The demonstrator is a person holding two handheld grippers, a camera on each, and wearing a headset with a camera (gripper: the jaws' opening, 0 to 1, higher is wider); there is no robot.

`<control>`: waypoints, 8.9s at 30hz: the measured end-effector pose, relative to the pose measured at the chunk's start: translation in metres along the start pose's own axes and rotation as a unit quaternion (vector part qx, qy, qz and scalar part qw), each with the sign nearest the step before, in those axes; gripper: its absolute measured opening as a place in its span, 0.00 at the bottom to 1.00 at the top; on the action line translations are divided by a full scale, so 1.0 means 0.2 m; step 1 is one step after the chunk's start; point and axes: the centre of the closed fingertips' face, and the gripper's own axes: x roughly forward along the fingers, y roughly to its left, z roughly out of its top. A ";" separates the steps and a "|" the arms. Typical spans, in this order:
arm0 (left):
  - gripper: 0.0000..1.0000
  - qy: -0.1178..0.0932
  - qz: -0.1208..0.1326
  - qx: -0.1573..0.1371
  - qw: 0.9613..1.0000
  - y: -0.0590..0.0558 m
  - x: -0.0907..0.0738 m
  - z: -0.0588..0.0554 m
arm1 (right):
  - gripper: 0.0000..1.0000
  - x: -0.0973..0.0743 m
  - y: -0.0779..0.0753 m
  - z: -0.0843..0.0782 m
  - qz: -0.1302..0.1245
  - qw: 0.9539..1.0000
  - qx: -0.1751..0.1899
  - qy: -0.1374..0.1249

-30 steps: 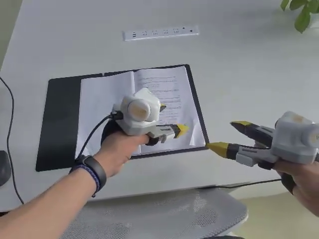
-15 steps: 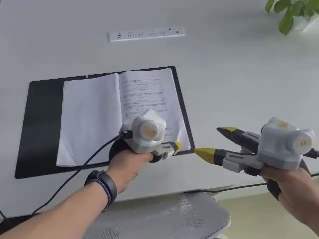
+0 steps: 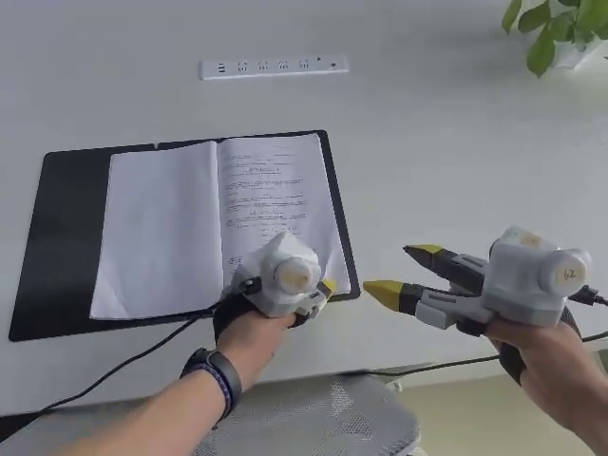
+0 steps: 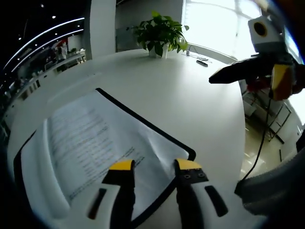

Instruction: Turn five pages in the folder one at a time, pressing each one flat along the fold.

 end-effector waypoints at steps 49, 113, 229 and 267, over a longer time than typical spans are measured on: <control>0.02 -0.028 0.017 0.030 0.999 0.00 0.00 0.01 | 0.48 0.39 -0.10 -0.07 0.046 0.998 0.032 0.030; 0.23 0.000 -0.013 -0.056 0.998 0.02 -0.04 0.01 | 0.00 0.55 -0.17 -0.15 0.032 0.989 0.139 0.036; 0.67 -0.087 0.193 -0.178 0.961 1.00 -1.56 -0.51 | 0.00 1.47 1.11 0.20 0.246 0.962 0.096 0.069; 0.65 -0.077 0.169 -0.166 0.969 1.01 -1.42 -0.44 | 0.07 1.73 0.99 -0.11 0.194 0.959 0.134 0.157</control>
